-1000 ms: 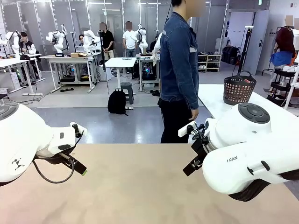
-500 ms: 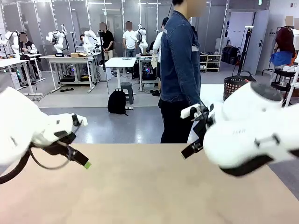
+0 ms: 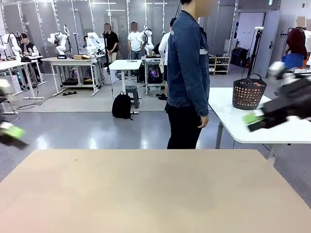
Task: Fold the towel.
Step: Grab the top end of the 100 cm Hotel Towel extended by the human.
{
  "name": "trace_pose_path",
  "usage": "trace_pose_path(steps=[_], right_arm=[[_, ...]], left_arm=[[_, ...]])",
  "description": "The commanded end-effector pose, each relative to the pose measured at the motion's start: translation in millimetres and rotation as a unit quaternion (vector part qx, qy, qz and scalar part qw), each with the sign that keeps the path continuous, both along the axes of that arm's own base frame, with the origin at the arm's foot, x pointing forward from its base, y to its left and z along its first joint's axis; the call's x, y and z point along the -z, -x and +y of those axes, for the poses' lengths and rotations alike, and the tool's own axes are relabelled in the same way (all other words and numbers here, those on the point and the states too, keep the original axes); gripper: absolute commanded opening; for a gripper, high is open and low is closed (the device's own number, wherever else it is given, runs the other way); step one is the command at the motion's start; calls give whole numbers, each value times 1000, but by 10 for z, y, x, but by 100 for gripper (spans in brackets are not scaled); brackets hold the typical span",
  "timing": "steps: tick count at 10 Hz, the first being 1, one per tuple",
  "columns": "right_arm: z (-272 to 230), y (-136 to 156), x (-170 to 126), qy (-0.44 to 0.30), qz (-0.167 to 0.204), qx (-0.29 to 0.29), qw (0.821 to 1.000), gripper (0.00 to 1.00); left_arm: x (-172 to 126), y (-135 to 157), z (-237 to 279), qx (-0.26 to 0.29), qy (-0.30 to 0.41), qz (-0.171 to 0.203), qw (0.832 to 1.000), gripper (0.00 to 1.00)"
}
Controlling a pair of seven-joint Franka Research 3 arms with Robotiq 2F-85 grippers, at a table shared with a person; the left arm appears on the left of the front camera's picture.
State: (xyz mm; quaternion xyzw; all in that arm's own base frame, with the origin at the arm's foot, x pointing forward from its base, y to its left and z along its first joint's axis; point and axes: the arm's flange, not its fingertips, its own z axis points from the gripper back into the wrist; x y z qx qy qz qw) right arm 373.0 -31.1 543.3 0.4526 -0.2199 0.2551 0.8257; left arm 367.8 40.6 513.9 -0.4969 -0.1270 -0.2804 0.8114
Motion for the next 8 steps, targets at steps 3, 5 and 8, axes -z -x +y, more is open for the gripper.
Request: trace_pose_path(steps=[3,5,8], right_arm=[[-1293,176,234,-56,89,51,993,100],[-1728,335,380,-95,101,90,986,100],[-1983,521,439,-140,72,90,983,100]], left_arm=[[-12,254,1295,-45,179,58,981,100],[152,385,1588,-93,219,55,970,100],[110,488,1616,-128,227,44,964,100]])
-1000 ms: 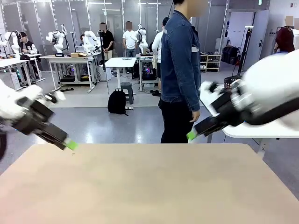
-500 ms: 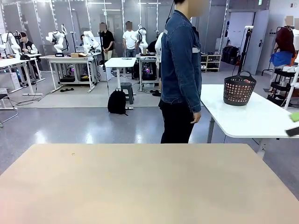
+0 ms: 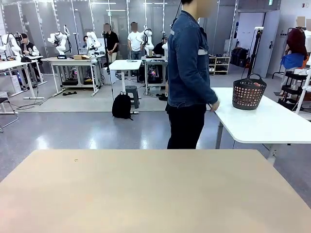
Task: Fold the towel.
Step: Grab the top end of the 100 cm Hotel Towel extended by the human.
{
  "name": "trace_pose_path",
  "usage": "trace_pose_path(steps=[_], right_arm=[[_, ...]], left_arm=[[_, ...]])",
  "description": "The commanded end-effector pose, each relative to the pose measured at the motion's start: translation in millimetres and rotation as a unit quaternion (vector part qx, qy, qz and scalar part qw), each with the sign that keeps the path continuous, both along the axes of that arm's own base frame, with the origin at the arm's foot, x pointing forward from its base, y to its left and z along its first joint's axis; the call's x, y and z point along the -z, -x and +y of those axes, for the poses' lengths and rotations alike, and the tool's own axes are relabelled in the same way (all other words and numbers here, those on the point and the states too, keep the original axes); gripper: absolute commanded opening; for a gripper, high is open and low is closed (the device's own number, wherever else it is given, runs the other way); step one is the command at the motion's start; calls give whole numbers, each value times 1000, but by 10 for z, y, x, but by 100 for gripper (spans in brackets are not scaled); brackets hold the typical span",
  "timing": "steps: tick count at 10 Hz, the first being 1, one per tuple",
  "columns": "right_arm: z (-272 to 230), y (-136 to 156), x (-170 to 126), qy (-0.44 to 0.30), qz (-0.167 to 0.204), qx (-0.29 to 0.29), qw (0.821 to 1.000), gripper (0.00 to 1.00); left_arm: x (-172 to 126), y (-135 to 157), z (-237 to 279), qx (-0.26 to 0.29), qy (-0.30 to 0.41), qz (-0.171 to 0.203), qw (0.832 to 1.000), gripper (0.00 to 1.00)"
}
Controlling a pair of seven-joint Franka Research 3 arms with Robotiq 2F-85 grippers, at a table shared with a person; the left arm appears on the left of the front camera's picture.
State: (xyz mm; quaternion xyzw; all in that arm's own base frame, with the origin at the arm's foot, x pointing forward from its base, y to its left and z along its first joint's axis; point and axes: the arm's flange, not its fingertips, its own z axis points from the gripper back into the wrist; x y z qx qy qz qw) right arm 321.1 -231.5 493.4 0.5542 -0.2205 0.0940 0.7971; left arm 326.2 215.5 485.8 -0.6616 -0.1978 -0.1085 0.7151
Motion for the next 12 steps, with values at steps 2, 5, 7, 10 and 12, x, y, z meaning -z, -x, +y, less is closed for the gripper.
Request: trace_pose_path(steps=[2,5,7,10,12], right_arm=[[0,0,0,0,0,0,1000,100],[0,0,0,0,0,0,1000,100],[0,0,0,0,0,0,1000,100],[0,0,0,0,0,0,1000,100],[0,0,0,0,0,0,1000,100]], left_arm=[[0,0,0,0,0,0,1000,100],[0,0,0,0,0,0,1000,100],[0,0,0,0,0,0,1000,100],[0,0,0,0,0,0,1000,100],[0,0,0,0,0,0,1000,100]])
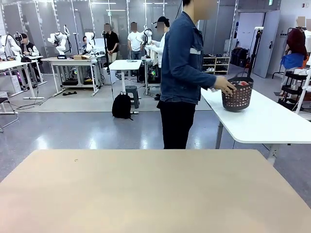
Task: Fold the towel.
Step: Grab the top end of the 100 cm Hotel Towel extended by the human.
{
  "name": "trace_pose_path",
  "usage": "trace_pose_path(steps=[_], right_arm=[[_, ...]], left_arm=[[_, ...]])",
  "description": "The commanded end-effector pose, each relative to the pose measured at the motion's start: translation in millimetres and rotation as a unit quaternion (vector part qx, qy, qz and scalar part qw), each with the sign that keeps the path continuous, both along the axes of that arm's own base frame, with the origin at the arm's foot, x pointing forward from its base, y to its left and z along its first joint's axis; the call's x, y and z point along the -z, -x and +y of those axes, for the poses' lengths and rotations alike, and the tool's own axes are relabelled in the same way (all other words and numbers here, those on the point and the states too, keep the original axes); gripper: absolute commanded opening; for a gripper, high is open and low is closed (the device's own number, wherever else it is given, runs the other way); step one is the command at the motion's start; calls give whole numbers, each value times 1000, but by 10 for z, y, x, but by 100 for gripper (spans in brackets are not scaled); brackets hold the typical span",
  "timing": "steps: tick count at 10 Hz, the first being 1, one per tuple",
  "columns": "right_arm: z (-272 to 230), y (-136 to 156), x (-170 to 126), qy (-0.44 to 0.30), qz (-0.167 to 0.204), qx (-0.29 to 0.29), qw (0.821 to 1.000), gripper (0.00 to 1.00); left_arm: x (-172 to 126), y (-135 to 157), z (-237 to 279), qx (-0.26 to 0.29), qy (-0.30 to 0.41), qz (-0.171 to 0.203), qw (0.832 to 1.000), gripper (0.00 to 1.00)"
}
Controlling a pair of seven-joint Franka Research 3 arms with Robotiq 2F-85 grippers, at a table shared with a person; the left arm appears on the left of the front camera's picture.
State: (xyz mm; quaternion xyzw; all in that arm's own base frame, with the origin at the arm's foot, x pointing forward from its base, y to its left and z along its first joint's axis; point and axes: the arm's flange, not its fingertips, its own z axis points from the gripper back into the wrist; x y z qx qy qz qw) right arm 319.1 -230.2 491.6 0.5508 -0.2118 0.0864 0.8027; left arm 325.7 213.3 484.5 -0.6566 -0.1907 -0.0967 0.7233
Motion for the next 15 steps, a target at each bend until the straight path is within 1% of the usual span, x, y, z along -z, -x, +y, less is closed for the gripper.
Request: trace_pose_path(steps=[1,15], right_arm=[[-13,-20,-18,-5,-12,-3,1000,100],[-13,-20,-18,-5,-12,-3,1000,100]], left_arm=[[-13,-5,22,6,7,-14,1000,100],[-13,-5,22,6,7,-14,1000,100]])
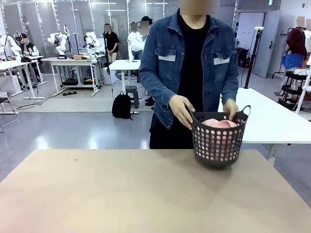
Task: Fold the towel.
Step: Grab the top end of the 100 cm Hotel Towel extended by the human.
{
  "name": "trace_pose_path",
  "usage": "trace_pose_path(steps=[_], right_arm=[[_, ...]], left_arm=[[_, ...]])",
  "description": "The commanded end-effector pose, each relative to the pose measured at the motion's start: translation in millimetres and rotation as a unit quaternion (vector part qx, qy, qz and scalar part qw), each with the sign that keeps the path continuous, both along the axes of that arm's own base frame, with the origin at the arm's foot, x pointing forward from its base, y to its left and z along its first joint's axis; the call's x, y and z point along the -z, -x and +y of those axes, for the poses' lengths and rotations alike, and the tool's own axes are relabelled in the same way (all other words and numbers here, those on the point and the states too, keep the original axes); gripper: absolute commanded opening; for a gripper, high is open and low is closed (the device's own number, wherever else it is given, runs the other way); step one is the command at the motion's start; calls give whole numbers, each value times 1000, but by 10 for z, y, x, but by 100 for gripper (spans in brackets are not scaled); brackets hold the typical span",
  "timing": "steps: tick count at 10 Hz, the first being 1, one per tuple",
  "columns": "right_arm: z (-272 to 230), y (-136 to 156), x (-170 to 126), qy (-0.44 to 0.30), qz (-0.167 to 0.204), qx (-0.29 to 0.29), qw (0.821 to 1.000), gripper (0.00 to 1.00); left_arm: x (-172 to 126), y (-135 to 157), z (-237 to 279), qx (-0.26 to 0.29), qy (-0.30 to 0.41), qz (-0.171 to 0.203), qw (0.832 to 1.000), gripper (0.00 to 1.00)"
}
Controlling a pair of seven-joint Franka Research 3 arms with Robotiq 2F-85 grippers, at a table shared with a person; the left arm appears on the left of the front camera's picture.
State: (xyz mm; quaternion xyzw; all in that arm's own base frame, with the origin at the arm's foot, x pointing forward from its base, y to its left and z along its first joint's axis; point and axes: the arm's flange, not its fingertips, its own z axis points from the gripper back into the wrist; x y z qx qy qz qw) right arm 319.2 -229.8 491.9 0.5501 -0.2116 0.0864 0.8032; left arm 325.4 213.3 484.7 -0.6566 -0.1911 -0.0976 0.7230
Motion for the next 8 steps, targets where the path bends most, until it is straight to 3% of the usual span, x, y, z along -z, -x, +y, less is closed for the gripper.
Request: trace_pose_path(steps=[1,8], right_arm=[[-16,-19,-15,-6,-12,-3,1000,100],[-16,-19,-15,-6,-12,-3,1000,100]], left_arm=[[-11,-8,22,5,7,-13,1000,100],[-11,-8,22,5,7,-13,1000,100]])
